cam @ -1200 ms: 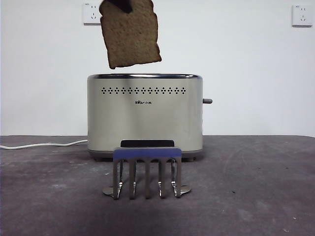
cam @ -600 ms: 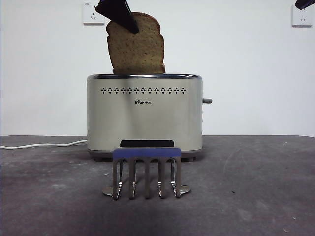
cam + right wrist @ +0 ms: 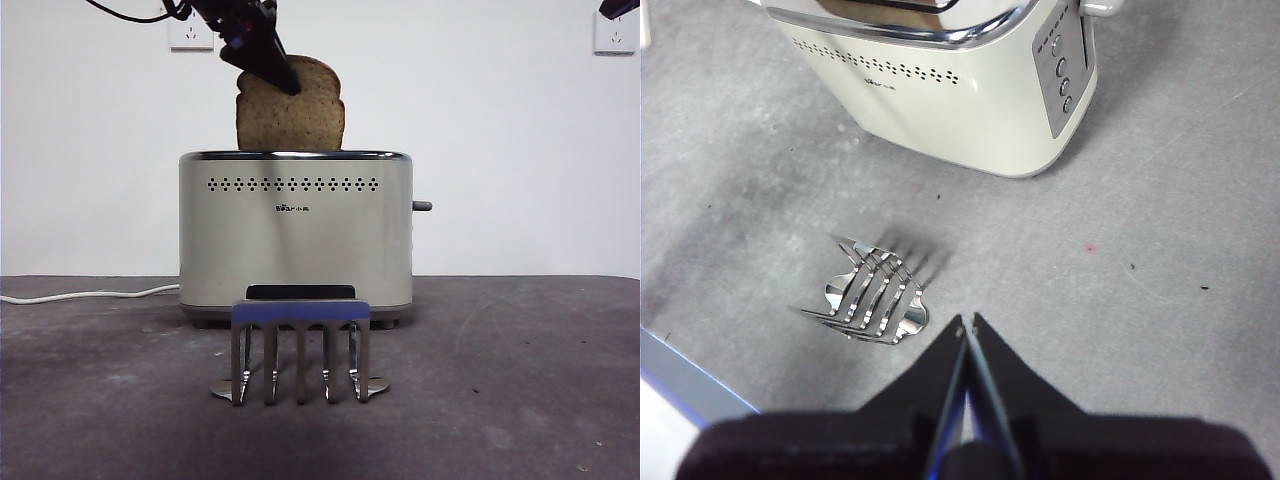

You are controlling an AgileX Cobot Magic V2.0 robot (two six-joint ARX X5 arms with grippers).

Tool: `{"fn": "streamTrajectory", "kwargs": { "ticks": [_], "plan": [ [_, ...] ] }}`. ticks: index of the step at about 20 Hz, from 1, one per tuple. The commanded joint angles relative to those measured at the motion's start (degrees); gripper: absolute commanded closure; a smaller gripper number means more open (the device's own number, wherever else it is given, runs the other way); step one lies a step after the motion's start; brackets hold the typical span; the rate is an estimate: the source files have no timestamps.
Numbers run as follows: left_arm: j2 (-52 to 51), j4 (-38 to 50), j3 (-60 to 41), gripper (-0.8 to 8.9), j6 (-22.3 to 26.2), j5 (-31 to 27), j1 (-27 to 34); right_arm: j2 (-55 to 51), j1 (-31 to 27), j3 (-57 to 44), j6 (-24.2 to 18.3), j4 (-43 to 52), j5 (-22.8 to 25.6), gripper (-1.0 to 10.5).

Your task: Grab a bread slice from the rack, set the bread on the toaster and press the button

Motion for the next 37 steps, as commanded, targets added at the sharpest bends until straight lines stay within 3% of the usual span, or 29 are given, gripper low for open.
{"fn": "streamTrajectory", "kwargs": {
  "ticks": [1,4,5,8,15,18,23,26,29,37],
  "plan": [
    [2.4,2.62,-0.81,7.99,-3.34,-1.33,0.31,0.15,0.11,0.02,-0.74,0.39,0.09,9.6],
    [2.4,2.69,-0.81,5.32,-5.22,-2.1,0.9,0.17,0.11,0.02,-0.81,1.01,0.11,9.6],
    [2.43,2.69,-0.81,5.1,-5.81,-1.95,0.9,0.35,0.11,0.02,-0.81,1.4,0.09,9.6],
    [2.4,4.55,-0.81,4.94,-6.97,-1.77,0.72,1.14,0.11,0.02,-0.81,2.8,0.11,9.6],
    [0.83,8.98,-0.63,4.94,-14.67,-3.34,0.02,7.02,0.11,0.02,-0.04,11.08,-0.09,9.6],
    [-2.8,7.39,0.39,4.94,-20.06,-5.68,0.0,10.95,0.11,0.02,4.17,19.85,-0.31,9.6],
    [-12.92,-1.4,2.19,4.95,-37.57,-4.87,0.02,19.96,0.09,0.02,12.59,36.09,-7.21,9.6],
    [-19.58,-8.28,2.19,4.95,-43.98,-4.74,0.0,26.88,0.11,0.04,19.06,46.23,-7.85,9.6],
    [-25.4,-15.32,2.19,4.95,-46.4,-4.61,-0.17,34.84,0.09,2.34,24.57,53.02,-12.07,9.6],
    [-31.23,-22.86,2.19,4.95,-48.41,-0.26,-0.24,47.82,0.92,12.81,25.18,53.05,-12.0,9.6]
  ]
}}
